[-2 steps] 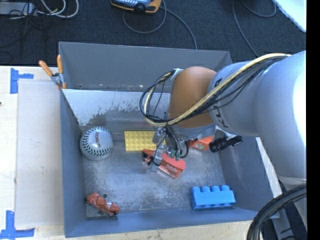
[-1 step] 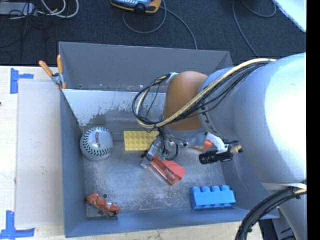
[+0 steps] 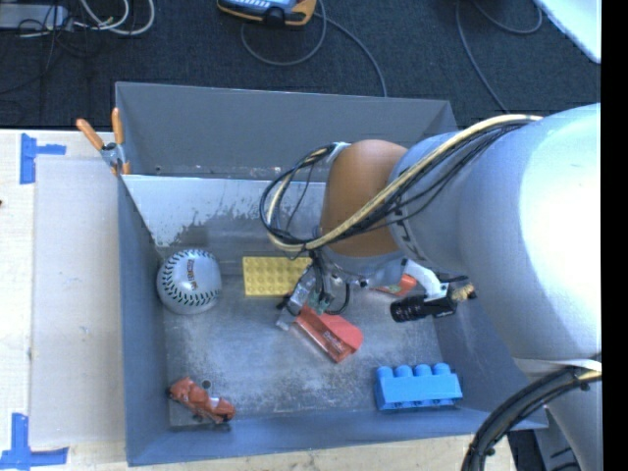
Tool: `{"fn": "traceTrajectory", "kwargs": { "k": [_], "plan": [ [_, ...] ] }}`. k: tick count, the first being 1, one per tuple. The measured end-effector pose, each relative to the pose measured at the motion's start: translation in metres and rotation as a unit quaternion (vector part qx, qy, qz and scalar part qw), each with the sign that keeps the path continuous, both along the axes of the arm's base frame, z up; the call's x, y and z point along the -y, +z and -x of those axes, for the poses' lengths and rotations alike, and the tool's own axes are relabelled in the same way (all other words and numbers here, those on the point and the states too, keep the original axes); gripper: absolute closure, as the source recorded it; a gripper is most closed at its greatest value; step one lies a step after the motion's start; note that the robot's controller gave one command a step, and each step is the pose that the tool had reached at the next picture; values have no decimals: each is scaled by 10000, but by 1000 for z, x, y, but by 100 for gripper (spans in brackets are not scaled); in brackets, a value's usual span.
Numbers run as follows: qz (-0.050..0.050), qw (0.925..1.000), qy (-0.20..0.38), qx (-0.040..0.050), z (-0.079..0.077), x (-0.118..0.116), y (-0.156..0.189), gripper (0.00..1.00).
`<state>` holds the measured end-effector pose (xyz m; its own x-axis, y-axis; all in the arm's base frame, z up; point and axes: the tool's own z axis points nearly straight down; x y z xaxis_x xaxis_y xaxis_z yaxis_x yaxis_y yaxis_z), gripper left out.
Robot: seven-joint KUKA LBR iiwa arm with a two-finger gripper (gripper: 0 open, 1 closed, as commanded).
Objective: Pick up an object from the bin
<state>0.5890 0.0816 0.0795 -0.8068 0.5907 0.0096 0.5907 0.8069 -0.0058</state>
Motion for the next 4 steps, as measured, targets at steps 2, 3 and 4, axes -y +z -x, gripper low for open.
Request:
{"fn": "traceTrajectory", "kwargs": {
  "k": [2,3,4],
  "plan": [
    [-7,9943,-1070,-20,-8,9,-1,100],
    [9,9920,-1264,45,-3,6,-1,100],
    [0,9999,148,-57,1,4,33,100]
  ]
}}
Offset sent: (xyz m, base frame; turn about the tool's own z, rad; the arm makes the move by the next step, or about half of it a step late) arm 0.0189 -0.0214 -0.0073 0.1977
